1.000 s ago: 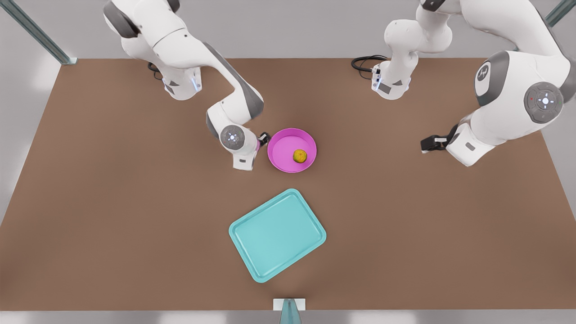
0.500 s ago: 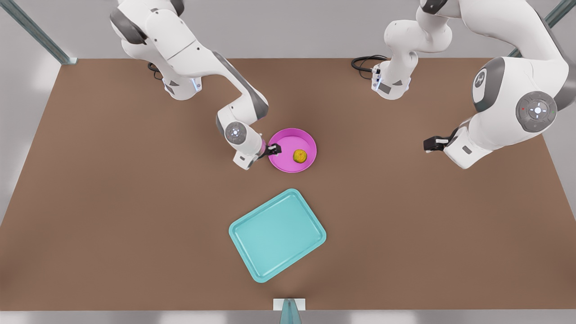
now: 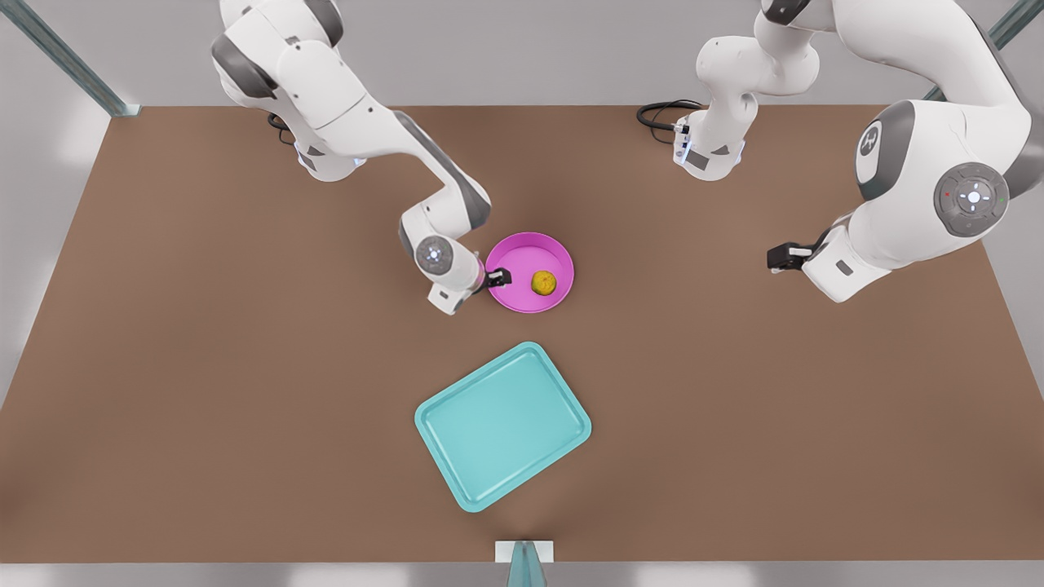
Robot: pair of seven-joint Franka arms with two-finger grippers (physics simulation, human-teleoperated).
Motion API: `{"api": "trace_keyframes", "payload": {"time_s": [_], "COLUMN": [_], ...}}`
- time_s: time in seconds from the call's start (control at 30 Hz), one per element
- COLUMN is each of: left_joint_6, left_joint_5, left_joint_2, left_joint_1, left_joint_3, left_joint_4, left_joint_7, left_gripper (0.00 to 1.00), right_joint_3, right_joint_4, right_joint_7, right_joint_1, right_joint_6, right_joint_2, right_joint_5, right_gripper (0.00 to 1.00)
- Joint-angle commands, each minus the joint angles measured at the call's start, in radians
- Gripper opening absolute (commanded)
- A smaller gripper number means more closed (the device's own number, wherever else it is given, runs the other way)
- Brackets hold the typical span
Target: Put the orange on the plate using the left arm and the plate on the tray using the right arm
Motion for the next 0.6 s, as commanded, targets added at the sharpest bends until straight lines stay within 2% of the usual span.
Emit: {"api": "trace_keyframes", "payload": {"time_s": [0.0,0.4,0.43,0.47,0.53,0.57], "left_joint_6": [-0.002,-0.001,-0.004,-0.002,-0.005,-0.005], "left_joint_5": [0.000,-0.003,-0.003,-0.003,-0.003,-0.003], "left_joint_2": [0.000,-0.008,-0.008,-0.008,-0.009,-0.009], "left_joint_1": [0.000,0.000,-0.002,0.000,-0.002,-0.002], "left_joint_3": [0.000,-0.006,-0.008,-0.008,-0.009,-0.009], "left_joint_4": [0.000,0.000,0.000,0.000,0.000,0.000], "left_joint_7": [0.019,0.013,0.015,0.015,0.013,0.012], "left_gripper": [1.00,1.00,1.00,1.00,1.00,1.00], "right_joint_3": [0.001,0.016,0.016,0.016,0.016,0.016], "right_joint_4": [0.013,0.056,0.056,0.056,0.078,0.079], "right_joint_7": [-0.104,-0.104,-0.104,-0.105,-0.105,-0.105], "right_joint_1": [0.010,0.036,0.036,0.036,0.036,0.036], "right_joint_6": [0.001,0.001,0.001,0.000,-0.023,-0.023], "right_joint_2": [0.016,0.091,0.091,0.092,0.100,0.100], "right_joint_5": [0.002,0.001,0.001,0.001,0.001,0.001], "right_gripper": [1.00,1.00,0.93,0.75,0.52,0.49]}}
